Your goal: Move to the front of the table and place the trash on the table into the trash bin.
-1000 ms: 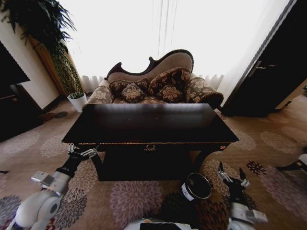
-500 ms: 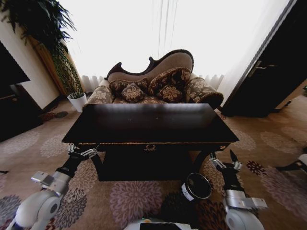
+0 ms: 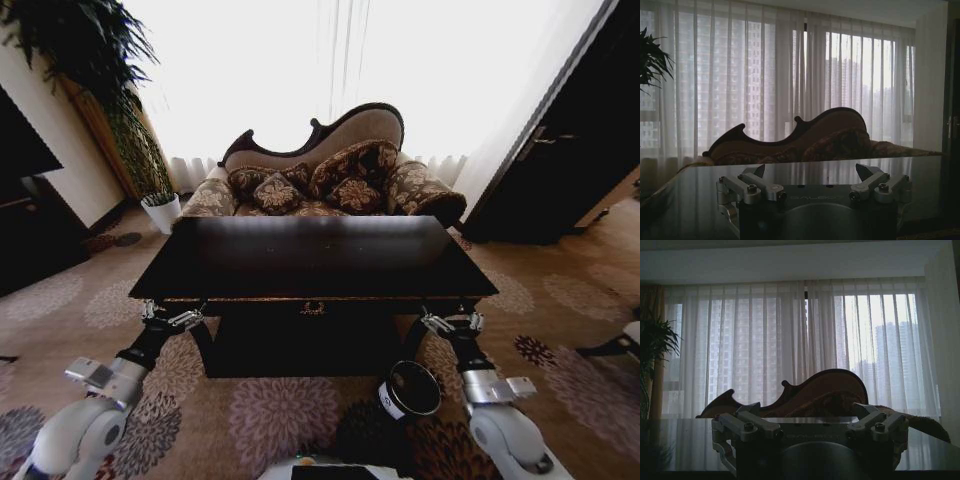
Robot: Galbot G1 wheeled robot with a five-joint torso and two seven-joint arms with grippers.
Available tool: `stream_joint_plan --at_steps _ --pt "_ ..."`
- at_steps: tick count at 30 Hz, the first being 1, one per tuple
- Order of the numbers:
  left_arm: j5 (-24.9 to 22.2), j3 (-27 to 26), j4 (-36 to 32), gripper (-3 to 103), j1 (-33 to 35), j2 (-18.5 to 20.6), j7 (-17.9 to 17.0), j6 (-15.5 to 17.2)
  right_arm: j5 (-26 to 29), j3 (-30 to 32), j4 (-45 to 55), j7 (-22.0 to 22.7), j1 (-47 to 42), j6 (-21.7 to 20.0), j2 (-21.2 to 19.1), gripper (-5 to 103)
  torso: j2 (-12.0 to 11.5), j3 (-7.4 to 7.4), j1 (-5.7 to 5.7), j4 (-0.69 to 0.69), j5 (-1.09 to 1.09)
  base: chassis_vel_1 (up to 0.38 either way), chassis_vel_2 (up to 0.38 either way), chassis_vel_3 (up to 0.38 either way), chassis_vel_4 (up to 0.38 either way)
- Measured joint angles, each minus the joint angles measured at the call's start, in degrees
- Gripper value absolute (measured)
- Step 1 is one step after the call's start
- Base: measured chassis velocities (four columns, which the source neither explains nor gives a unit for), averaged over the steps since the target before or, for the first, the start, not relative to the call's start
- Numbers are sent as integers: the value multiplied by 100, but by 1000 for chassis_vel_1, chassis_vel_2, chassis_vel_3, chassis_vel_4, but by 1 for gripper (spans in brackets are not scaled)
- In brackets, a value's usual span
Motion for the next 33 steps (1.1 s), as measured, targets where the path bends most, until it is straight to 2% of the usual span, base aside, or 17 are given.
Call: stream_joint_plan --at_steps 33 --pt "0 0 0 100 0 0 0 0 35 26 5 -34 -91 36 12 100 0 0 0 0 0 0 0 0 0"
